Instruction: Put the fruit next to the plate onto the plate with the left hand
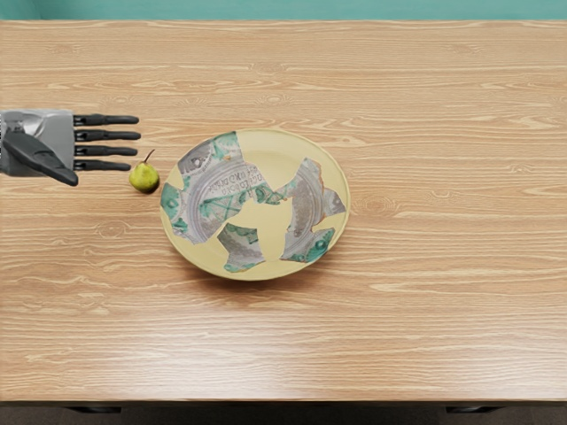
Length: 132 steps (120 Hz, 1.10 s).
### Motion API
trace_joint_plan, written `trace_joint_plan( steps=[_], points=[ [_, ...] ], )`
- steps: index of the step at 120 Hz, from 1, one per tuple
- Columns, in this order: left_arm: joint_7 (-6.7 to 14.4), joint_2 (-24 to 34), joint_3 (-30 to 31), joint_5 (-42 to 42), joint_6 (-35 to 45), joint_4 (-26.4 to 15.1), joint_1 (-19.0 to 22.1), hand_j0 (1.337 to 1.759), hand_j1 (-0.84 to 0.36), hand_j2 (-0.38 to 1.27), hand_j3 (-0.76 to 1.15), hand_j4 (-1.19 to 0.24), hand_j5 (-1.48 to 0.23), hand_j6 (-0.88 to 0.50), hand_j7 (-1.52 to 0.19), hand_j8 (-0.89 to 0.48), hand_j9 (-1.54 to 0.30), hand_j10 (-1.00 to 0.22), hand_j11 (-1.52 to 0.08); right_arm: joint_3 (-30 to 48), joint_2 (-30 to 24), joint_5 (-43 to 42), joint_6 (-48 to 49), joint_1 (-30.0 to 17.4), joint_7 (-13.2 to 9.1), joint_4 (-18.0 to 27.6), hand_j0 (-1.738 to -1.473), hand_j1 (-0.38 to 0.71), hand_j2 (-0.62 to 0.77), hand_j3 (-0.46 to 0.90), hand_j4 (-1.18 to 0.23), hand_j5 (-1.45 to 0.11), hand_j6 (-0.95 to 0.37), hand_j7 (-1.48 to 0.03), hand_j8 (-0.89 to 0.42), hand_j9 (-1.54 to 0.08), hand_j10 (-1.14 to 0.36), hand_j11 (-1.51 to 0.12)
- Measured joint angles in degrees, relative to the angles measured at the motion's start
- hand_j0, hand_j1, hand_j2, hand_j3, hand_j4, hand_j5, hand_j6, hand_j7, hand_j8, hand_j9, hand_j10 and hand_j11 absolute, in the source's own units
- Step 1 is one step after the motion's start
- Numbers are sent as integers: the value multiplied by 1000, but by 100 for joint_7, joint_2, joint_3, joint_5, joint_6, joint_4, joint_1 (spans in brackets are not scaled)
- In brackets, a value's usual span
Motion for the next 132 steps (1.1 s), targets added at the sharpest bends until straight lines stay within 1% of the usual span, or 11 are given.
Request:
trace_joint_plan(
  steps=[22,42,56,80,86,97,106,121,132],
  points=[
    [0,9,11,43,0,-92,-59,1658,333,1,0,-10,-16,-10,-16,-10,-16,-11,-16,-8,0,-5,-13,2,0,0,-1658,-349,0,0,0,0,0,0,0,0,0,0],
    [0,1,-52,557,0,-120,-213,1658,333,1,0,-11,-16,-10,-16,-10,-16,-11,-16,-11,0,-8,-17,8,0,0,-1658,-349,0,0,0,0,0,0,0,0,0,0],
    [0,8,-77,769,0,-119,-220,1658,333,2,0,-11,-16,-11,-16,-11,-17,-12,-17,-11,0,-5,-18,37,0,0,-1658,-349,0,0,0,0,0,0,0,0,0,0],
    [0,-13,-206,1927,0,-84,-220,1658,330,2,0,-15,-20,-15,-20,-15,-20,-15,-20,-15,0,-8,-18,63,-5,0,-1658,-349,0,0,0,0,0,0,0,0,0,0],
    [0,-69,-232,2227,0,-73,-302,1658,330,2,0,-16,-21,-16,-21,-16,-21,-16,-21,-16,0,-8,-18,69,-7,0,-1658,-349,0,0,0,0,0,0,0,0,0,0],
    [0,-448,-267,2745,1,-48,-420,1658,325,4,0,-21,-26,-21,-26,-21,-26,-20,-26,-17,0,-7,-18,74,-9,0,-1658,-349,0,0,0,0,0,0,0,0,0,0],
    [0,-609,-283,3175,1,-15,-437,1658,319,4,0,-26,-33,-27,-33,-26,-33,-26,-33,-14,0,-4,-18,76,-13,0,-1658,-349,0,0,0,0,0,0,0,0,0,0],
    [0,-740,-295,3609,2,130,-440,1658,313,6,0,-32,-39,-32,-39,-32,-39,-32,-39,-12,0,-1,-18,78,-16,0,-1658,-349,0,0,0,0,0,0,0,0,0,0],
    [0,-724,-302,3910,2,225,-448,1658,311,6,0,-34,-42,-35,-42,-35,-42,-34,-42,-11,0,-1,-18,78,-17,0,-1658,-349,0,0,0,0,0,0,0,0,0,0]
  ],
)
